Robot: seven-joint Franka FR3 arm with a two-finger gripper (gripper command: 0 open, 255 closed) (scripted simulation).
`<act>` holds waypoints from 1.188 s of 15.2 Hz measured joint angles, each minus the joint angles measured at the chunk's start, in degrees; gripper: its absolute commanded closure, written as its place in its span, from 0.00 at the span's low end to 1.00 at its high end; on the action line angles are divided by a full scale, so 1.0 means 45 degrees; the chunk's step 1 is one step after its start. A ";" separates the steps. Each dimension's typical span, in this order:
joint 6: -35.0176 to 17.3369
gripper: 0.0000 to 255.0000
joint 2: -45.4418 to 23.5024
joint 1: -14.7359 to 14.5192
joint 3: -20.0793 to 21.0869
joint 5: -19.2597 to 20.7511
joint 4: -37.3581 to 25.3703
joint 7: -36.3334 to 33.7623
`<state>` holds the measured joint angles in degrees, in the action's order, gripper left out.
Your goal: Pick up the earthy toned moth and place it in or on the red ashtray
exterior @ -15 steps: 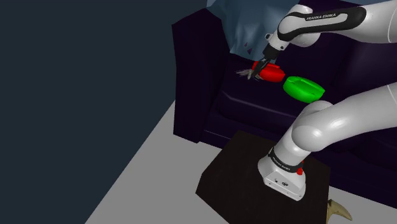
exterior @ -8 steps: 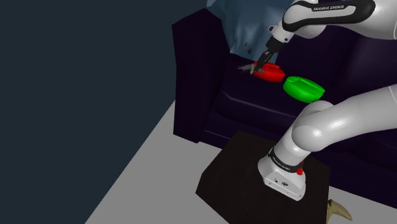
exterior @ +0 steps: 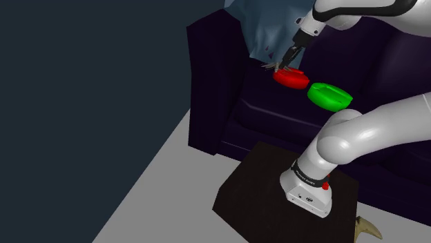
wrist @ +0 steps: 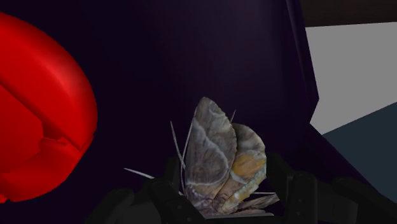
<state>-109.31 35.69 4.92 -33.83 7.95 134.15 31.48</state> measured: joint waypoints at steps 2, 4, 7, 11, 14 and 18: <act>0.0168 1.00 -0.0344 -0.0065 -0.0386 -0.0027 -0.0519 0.0397; 0.0243 1.00 -0.0826 -0.0174 -0.0939 -0.0090 -0.1082 0.0946; 0.0465 1.00 -0.1681 -0.0387 -0.2011 -0.0278 -0.2148 0.2024; 0.0620 1.00 -0.3316 -0.0983 -0.3768 -0.1016 -0.3734 0.3664; 0.0964 1.00 -0.4799 -0.1540 -0.5217 -0.2016 -0.5076 0.4993; 0.2124 1.00 -0.8631 -0.1547 -0.7800 -0.5267 -0.7480 0.8212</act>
<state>-99.75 -3.15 -2.05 -68.93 -15.74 100.49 68.44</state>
